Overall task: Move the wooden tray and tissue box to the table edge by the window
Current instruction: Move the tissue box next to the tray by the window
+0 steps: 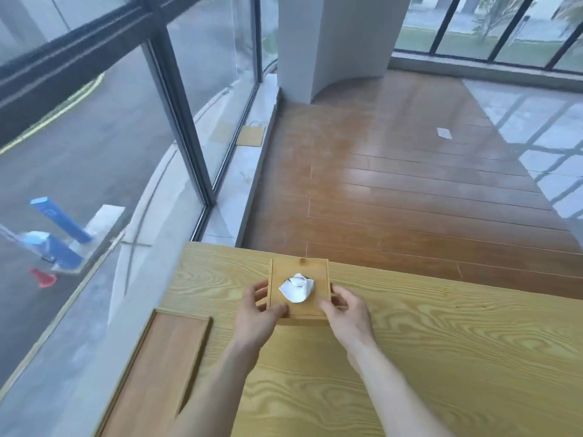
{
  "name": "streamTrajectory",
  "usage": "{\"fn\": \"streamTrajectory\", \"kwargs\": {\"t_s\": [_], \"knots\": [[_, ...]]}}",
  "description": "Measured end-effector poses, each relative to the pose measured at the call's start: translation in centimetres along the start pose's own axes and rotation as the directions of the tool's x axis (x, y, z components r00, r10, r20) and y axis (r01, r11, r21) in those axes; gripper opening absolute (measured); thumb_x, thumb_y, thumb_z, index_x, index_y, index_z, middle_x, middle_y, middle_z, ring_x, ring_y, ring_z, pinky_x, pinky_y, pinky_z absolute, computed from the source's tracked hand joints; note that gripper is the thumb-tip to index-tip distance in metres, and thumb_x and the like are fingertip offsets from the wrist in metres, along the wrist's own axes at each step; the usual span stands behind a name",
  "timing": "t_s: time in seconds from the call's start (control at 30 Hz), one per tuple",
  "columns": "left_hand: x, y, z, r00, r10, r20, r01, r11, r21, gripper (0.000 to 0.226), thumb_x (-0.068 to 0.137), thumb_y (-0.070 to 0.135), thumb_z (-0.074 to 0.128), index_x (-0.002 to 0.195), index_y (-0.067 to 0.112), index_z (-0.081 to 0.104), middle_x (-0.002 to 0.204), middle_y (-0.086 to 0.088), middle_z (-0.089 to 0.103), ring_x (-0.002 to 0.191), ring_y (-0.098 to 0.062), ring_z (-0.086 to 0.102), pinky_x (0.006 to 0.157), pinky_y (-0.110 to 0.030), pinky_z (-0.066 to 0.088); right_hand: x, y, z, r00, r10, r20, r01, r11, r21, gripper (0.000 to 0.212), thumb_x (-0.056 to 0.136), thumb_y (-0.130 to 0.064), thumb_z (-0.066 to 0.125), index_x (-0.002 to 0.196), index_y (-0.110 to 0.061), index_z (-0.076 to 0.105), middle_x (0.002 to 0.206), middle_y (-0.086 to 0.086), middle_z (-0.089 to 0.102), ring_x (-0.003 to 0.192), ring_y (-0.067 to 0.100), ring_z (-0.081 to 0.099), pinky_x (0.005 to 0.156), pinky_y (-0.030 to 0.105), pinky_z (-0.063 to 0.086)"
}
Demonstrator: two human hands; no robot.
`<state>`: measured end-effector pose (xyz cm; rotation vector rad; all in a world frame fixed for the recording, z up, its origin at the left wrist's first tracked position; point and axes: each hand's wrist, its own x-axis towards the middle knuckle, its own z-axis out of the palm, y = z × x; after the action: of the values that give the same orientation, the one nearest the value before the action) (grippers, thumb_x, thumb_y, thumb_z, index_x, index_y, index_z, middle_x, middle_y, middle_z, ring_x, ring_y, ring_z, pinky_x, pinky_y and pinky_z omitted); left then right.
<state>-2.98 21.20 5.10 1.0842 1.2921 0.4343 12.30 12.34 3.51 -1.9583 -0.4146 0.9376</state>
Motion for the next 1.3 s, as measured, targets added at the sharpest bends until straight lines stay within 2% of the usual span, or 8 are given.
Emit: {"fn": "streamTrajectory", "kwargs": {"t_s": [0.2, 0.33, 0.47, 0.6, 0.7, 0.9, 1.1, 1.3], "knots": [[4.6, 0.3, -8.6, 0.998, 0.007, -0.069, -0.009, 1.000, -0.026, 0.057, 0.075, 0.010, 0.071, 0.125, 0.033, 0.057, 0.126, 0.010, 0.063, 0.104, -0.013, 0.065, 0.086, -0.038, 0.055, 1.3, -2.5, 9.8, 0.999, 0.016, 0.041, -0.015, 1.000, -0.016, 0.030, 0.088, -0.026, 0.078, 0.118, -0.030, 0.076, 0.096, -0.015, 0.071, 0.092, 0.012, 0.069, 0.076, 0.025, 0.050], [7.3, 0.3, -12.5, 0.993, 0.007, -0.119, -0.010, 1.000, -0.023, 0.051, 0.083, 0.005, 0.067, 0.127, 0.030, 0.057, 0.121, 0.012, 0.061, 0.099, -0.004, 0.061, 0.068, -0.025, 0.047, 2.2, -3.1, 14.7, 0.996, 0.038, 0.076, -0.035, 0.999, -0.033, 0.024, 0.086, -0.026, 0.077, 0.109, -0.033, 0.078, 0.095, -0.015, 0.075, 0.090, 0.005, 0.070, 0.072, 0.020, 0.049], [9.6, -0.7, -15.5, 0.992, -0.011, -0.122, 0.010, 1.000, -0.009, 0.051, 0.084, 0.009, 0.066, 0.128, 0.032, 0.055, 0.125, 0.011, 0.060, 0.106, -0.006, 0.060, 0.074, -0.024, 0.048, 3.2, -2.9, 18.4, 0.993, 0.069, 0.092, -0.062, 0.995, -0.077, 0.024, 0.087, -0.019, 0.075, 0.108, -0.032, 0.077, 0.093, -0.015, 0.076, 0.085, 0.002, 0.070, 0.066, 0.015, 0.047], [11.5, -2.1, -17.1, 0.994, -0.033, -0.109, 0.035, 0.999, 0.017, 0.053, 0.082, 0.013, 0.065, 0.127, 0.037, 0.054, 0.129, 0.012, 0.061, 0.108, -0.007, 0.062, 0.094, -0.037, 0.051, 4.0, -2.0, 20.8, 0.990, 0.115, 0.080, -0.105, 0.987, -0.120, 0.020, 0.086, -0.017, 0.077, 0.092, -0.036, 0.073, 0.092, -0.011, 0.077, 0.091, 0.010, 0.073, 0.085, 0.031, 0.059], [12.4, -3.0, -17.5, 0.991, -0.040, -0.126, 0.042, 0.999, 0.011, 0.054, 0.083, 0.014, 0.066, 0.130, 0.036, 0.052, 0.127, 0.012, 0.061, 0.105, -0.006, 0.063, 0.093, -0.036, 0.052, 4.6, -1.5, 22.0, 0.988, 0.138, 0.069, -0.128, 0.983, -0.130, 0.025, 0.084, -0.016, 0.080, 0.102, -0.033, 0.075, 0.095, -0.009, 0.076, 0.093, 0.012, 0.074, 0.094, 0.041, 0.061], [13.5, -3.7, -18.0, 0.992, -0.024, -0.123, 0.022, 1.000, -0.018, 0.054, 0.091, 0.018, 0.067, 0.139, 0.031, 0.047, 0.127, 0.011, 0.059, 0.109, -0.012, 0.063, 0.079, -0.026, 0.047, 6.1, -1.5, 23.2, 0.988, 0.147, 0.043, -0.140, 0.981, -0.132, 0.034, 0.083, -0.017, 0.083, 0.117, -0.018, 0.076, 0.098, -0.006, 0.078, 0.094, 0.013, 0.075, 0.092, 0.043, 0.063], [15.0, -3.7, -18.9, 0.989, 0.057, -0.139, -0.045, 0.995, 0.085, 0.055, 0.094, 0.024, 0.065, 0.145, 0.034, 0.045, 0.135, 0.007, 0.058, 0.104, -0.002, 0.060, 0.090, -0.032, 0.047, 7.0, -1.7, 24.5, 0.986, 0.163, 0.013, -0.160, 0.979, -0.127, 0.026, 0.081, -0.029, 0.087, 0.104, -0.021, 0.080, 0.090, -0.009, 0.077, 0.088, 0.018, 0.077, 0.090, 0.043, 0.063], [16.6, -2.8, -19.7, 0.985, 0.082, -0.153, -0.067, 0.992, 0.105, 0.054, 0.096, 0.023, 0.064, 0.145, 0.033, 0.046, 0.130, 0.005, 0.058, 0.099, 0.004, 0.057, 0.077, -0.020, 0.044, 8.0, -2.6, 25.9, 0.989, 0.149, -0.008, -0.149, 0.980, -0.128, 0.027, 0.082, -0.034, 0.086, 0.104, -0.021, 0.081, 0.088, -0.010, 0.078, 0.084, 0.020, 0.078, 0.089, 0.043, 0.064]]}}
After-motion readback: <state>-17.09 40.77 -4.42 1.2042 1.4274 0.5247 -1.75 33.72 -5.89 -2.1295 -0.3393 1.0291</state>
